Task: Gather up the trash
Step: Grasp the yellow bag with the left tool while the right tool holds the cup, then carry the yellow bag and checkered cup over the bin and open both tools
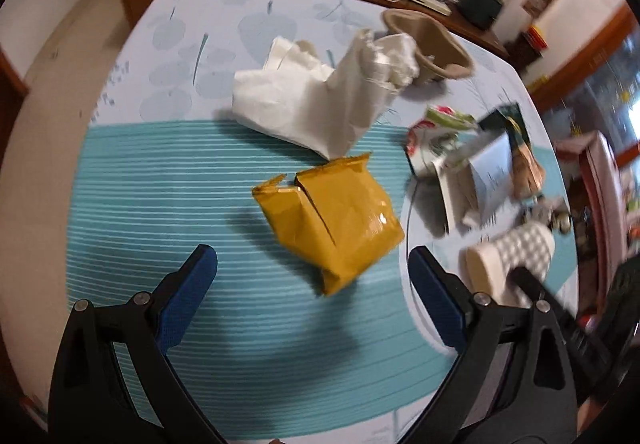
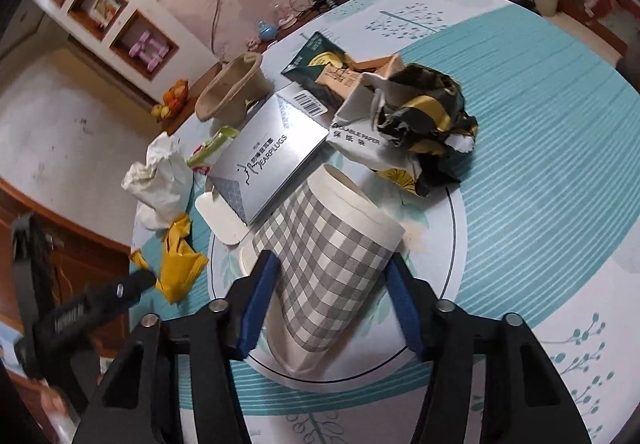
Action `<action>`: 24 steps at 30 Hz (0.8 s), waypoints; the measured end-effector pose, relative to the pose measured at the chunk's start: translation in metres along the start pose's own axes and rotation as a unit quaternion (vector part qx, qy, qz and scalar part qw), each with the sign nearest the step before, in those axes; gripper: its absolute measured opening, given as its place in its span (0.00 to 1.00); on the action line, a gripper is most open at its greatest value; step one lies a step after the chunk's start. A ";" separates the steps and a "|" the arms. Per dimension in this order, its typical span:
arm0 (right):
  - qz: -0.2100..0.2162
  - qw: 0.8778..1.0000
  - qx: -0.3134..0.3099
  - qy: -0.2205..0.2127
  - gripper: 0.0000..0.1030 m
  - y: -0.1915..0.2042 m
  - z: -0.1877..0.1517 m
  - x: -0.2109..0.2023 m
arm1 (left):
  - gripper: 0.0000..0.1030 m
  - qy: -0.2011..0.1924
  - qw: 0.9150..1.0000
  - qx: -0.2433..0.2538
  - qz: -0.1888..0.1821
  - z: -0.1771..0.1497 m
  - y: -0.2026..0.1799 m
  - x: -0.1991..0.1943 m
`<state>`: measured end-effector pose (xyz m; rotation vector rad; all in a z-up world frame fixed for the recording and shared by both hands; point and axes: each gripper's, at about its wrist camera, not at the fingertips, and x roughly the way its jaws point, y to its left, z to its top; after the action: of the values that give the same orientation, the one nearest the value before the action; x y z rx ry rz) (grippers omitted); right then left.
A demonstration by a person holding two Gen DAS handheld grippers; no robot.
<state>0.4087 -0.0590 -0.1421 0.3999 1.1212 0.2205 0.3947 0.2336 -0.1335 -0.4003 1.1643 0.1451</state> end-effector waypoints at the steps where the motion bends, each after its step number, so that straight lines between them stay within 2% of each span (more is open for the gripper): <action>1: -0.001 1.000 -0.006 0.000 0.48 0.001 -0.001 -0.001 | 0.92 0.001 1.000 -0.011 -0.002 0.003 0.000 0.004; 7: -0.007 0.999 -0.053 -0.006 0.45 0.006 -0.004 -0.004 | 0.92 0.006 0.998 -0.050 -0.023 0.014 -0.004 0.018; 10: -0.010 0.998 -0.066 -0.006 0.44 0.006 -0.008 -0.004 | 0.90 0.016 0.998 -0.064 -0.020 0.014 -0.008 0.026; 11: -0.007 0.998 -0.066 -0.005 0.44 0.005 -0.008 -0.005 | 0.90 0.007 0.998 -0.067 -0.012 0.013 -0.010 0.025; 12: -0.005 0.998 -0.066 -0.005 0.44 0.004 -0.009 -0.005 | 0.83 0.002 0.998 -0.066 -0.007 0.013 -0.012 0.025; 14: -0.002 0.998 -0.067 -0.004 0.44 0.002 -0.009 -0.006 | 0.74 -0.007 0.998 -0.059 0.013 0.012 -0.019 0.026; 16: 0.003 0.998 -0.067 -0.004 0.43 0.001 -0.010 -0.008 | 0.51 -0.016 0.998 -0.048 0.021 0.010 -0.022 0.026; 19: 0.014 0.998 -0.064 -0.006 0.41 -0.001 -0.012 -0.012 | 0.37 -0.024 0.998 -0.054 0.010 0.007 -0.025 0.023; 22: 0.042 0.998 -0.055 -0.011 0.37 -0.006 -0.014 -0.021 | 0.27 -0.040 0.998 -0.045 0.026 0.002 -0.033 0.015; 24: 0.058 0.997 -0.051 -0.019 0.35 -0.009 -0.020 -0.030 | 0.23 -0.043 0.998 -0.038 0.024 -0.009 -0.032 0.003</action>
<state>0.3777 -0.0743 -0.1282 0.3768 1.0464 0.3690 0.3980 0.2005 -0.1318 -0.4288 1.0868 0.2460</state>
